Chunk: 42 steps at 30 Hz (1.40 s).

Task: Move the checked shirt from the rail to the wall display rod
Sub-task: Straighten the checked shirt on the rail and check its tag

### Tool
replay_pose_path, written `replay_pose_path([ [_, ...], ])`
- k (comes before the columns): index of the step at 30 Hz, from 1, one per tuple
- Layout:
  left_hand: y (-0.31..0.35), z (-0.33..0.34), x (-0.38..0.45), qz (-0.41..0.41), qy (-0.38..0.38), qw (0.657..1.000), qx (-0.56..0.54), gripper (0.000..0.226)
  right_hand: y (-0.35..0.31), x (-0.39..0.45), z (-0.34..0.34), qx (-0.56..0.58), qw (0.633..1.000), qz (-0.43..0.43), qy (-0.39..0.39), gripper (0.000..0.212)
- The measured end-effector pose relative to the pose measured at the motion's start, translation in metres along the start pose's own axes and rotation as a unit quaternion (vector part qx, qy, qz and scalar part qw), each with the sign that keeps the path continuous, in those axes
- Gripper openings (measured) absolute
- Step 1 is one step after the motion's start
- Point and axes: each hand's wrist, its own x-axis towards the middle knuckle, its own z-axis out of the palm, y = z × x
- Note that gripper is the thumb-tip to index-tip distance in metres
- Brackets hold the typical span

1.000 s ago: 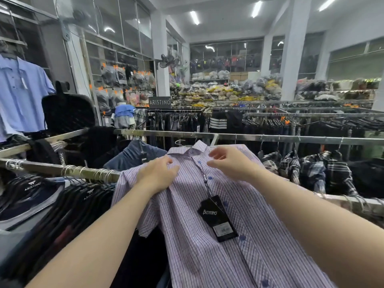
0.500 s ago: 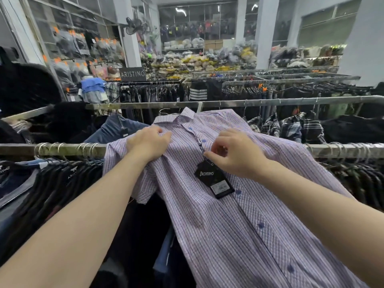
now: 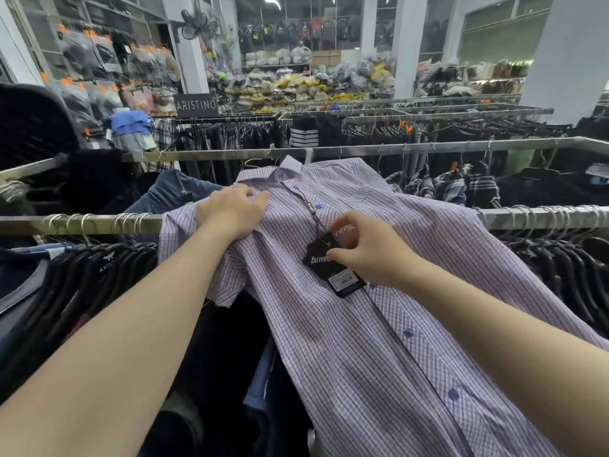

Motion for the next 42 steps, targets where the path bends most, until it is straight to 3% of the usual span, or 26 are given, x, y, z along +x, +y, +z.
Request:
replay_pose_path([
  [5, -0.002, -0.001, -0.002, 0.007, 0.014, 0.999, -0.035, 0.06, 0.001, 0.003, -0.004, 0.193, 0.978, 0.073, 0.019, 0.033],
  [8, -0.002, 0.001, -0.015, 0.067, 0.088, 0.99, -0.091, 0.042, -0.003, 0.006, -0.007, 0.292, 0.952, 0.089, 0.006, 0.042],
  [11, 0.01, 0.001, -0.043, 0.156, 0.166, 0.957, -0.182, 0.028, -0.008, 0.008, -0.009, 0.347, 0.934, 0.084, 0.009, 0.032],
  [14, 0.029, -0.004, -0.084, 0.142, 0.222, 0.917, -0.298, 0.029, -0.01, 0.004, -0.009, 0.37, 0.927, 0.062, 0.028, 0.026],
  [16, 0.044, -0.008, -0.112, 0.056, 0.166, 0.882, -0.437, 0.037, -0.01, -0.002, -0.008, 0.378, 0.923, 0.041, 0.05, 0.027],
  [18, 0.057, -0.011, -0.137, -0.034, 0.018, 0.8, -0.598, 0.034, -0.008, -0.01, -0.006, 0.373, 0.925, 0.02, 0.072, 0.031],
  [20, 0.064, -0.007, -0.155, -0.043, -0.122, 0.721, -0.681, 0.034, -0.005, -0.017, -0.004, 0.359, 0.93, -0.003, 0.082, 0.037],
  [22, 0.071, -0.002, -0.167, -0.043, -0.172, 0.684, -0.707, 0.027, 0.0, -0.021, -0.004, 0.357, 0.931, -0.013, 0.081, 0.042],
  [30, 0.078, 0.015, -0.177, -0.102, -0.151, 0.71, -0.68, 0.018, 0.026, -0.031, -0.009, 0.422, 0.905, 0.043, -0.009, 0.052],
  [35, 0.077, 0.022, -0.181, -0.118, -0.179, 0.694, -0.687, 0.016, 0.032, -0.035, -0.008, 0.409, 0.911, 0.053, -0.023, 0.05],
  [42, 0.073, 0.025, -0.183, -0.142, -0.19, 0.709, -0.664, 0.019, 0.032, -0.03, -0.004, 0.354, 0.934, 0.049, -0.022, 0.054],
])
